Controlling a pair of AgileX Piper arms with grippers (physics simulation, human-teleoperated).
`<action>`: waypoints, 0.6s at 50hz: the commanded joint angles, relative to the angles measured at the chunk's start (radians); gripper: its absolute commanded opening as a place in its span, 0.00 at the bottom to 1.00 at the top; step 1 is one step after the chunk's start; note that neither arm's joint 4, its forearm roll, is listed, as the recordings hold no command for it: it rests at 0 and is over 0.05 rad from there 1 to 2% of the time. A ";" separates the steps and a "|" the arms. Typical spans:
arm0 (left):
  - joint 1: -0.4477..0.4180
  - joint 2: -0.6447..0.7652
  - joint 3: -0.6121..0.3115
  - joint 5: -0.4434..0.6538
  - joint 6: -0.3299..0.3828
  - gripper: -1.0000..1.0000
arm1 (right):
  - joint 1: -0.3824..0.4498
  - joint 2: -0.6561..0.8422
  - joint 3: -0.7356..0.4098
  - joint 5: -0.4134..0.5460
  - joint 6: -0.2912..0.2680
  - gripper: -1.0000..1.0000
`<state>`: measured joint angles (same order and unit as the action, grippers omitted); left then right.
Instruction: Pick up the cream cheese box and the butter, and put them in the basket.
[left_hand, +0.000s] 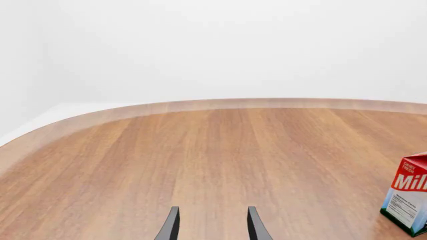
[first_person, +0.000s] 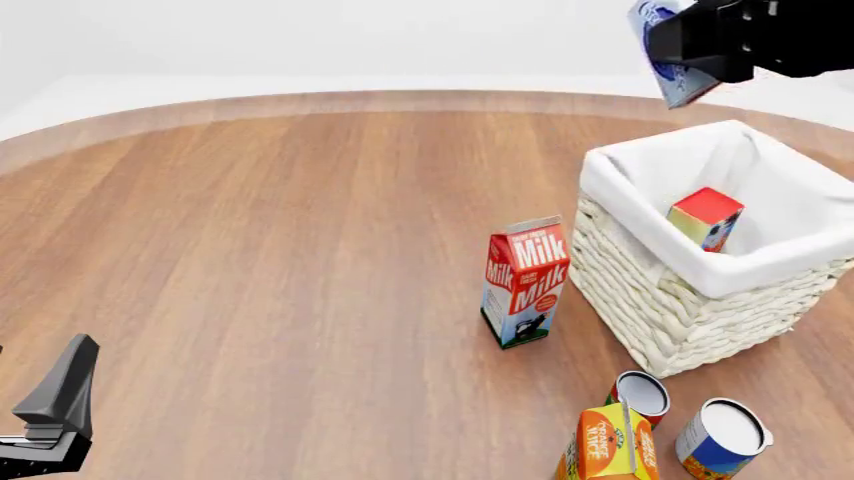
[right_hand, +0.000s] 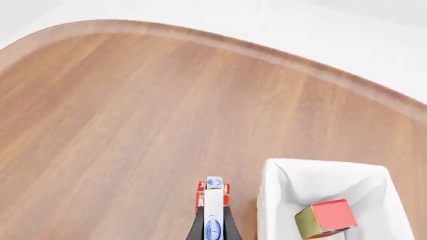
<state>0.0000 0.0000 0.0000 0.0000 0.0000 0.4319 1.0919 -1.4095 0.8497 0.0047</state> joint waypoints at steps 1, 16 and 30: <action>0.000 0.000 0.000 0.000 0.000 1.00 | -0.079 -0.063 0.020 -0.003 0.010 0.00; 0.000 0.000 0.000 0.000 0.000 1.00 | -0.175 -0.123 0.091 -0.027 0.041 0.00; 0.000 0.000 0.000 0.000 0.000 1.00 | -0.245 -0.137 0.099 -0.022 0.050 0.00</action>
<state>0.0000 0.0000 0.0000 0.0000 0.0000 0.2336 0.9736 -1.3220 0.8311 0.0403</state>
